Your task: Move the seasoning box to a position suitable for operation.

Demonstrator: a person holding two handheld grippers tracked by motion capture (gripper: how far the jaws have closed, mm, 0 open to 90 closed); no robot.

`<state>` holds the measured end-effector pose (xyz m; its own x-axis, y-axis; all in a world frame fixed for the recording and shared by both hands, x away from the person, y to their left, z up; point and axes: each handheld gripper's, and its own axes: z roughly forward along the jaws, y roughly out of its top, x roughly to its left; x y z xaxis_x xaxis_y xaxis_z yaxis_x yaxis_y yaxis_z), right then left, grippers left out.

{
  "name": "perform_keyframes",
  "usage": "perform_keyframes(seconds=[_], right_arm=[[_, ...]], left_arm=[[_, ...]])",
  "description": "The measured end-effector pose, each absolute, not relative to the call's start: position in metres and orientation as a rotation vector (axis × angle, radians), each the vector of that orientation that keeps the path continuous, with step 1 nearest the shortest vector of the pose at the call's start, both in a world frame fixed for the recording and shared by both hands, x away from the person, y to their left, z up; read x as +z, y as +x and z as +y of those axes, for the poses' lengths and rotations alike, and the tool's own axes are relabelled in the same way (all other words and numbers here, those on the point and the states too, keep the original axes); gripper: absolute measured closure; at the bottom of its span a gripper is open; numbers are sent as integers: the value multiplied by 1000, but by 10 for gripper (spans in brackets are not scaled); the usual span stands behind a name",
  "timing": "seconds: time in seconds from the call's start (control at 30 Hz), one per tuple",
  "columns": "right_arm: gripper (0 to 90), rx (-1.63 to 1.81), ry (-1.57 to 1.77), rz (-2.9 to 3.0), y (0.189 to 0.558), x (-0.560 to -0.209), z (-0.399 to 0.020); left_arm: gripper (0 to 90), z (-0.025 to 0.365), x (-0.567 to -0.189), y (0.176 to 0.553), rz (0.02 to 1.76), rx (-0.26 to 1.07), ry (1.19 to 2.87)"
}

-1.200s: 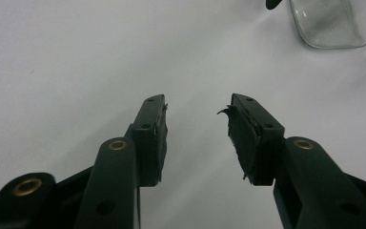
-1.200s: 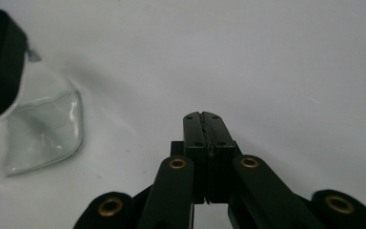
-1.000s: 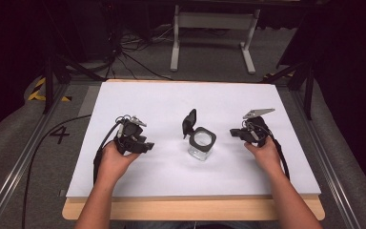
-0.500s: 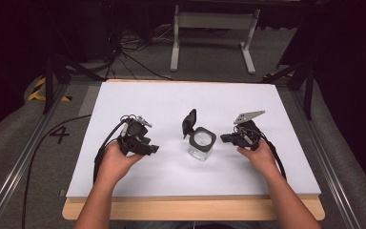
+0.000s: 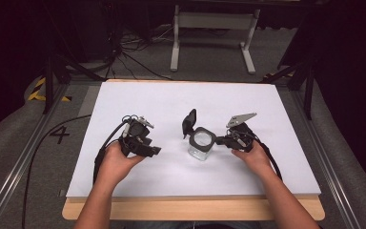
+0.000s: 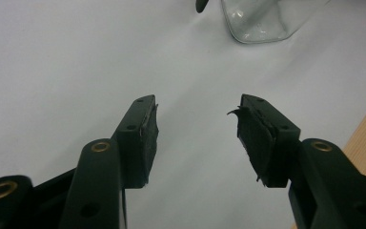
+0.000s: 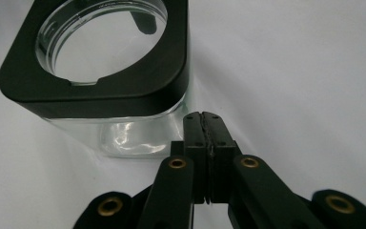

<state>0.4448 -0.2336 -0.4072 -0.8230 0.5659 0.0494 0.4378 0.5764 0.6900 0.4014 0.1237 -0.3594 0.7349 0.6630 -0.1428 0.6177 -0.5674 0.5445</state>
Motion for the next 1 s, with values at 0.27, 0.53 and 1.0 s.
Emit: perform_keyframes(seconds=[0.27, 0.53, 1.0], right_arm=[[894, 1075, 862, 2636, 445, -408, -232], [894, 1037, 827, 2675, 435, -410, -226], [894, 987, 748, 2742, 412, -413, -212]], left_arm=[[495, 123, -359, 402, 966, 102, 2363], [501, 123, -358, 405, 957, 106, 2362], [566, 114, -356, 410, 915, 93, 2372]])
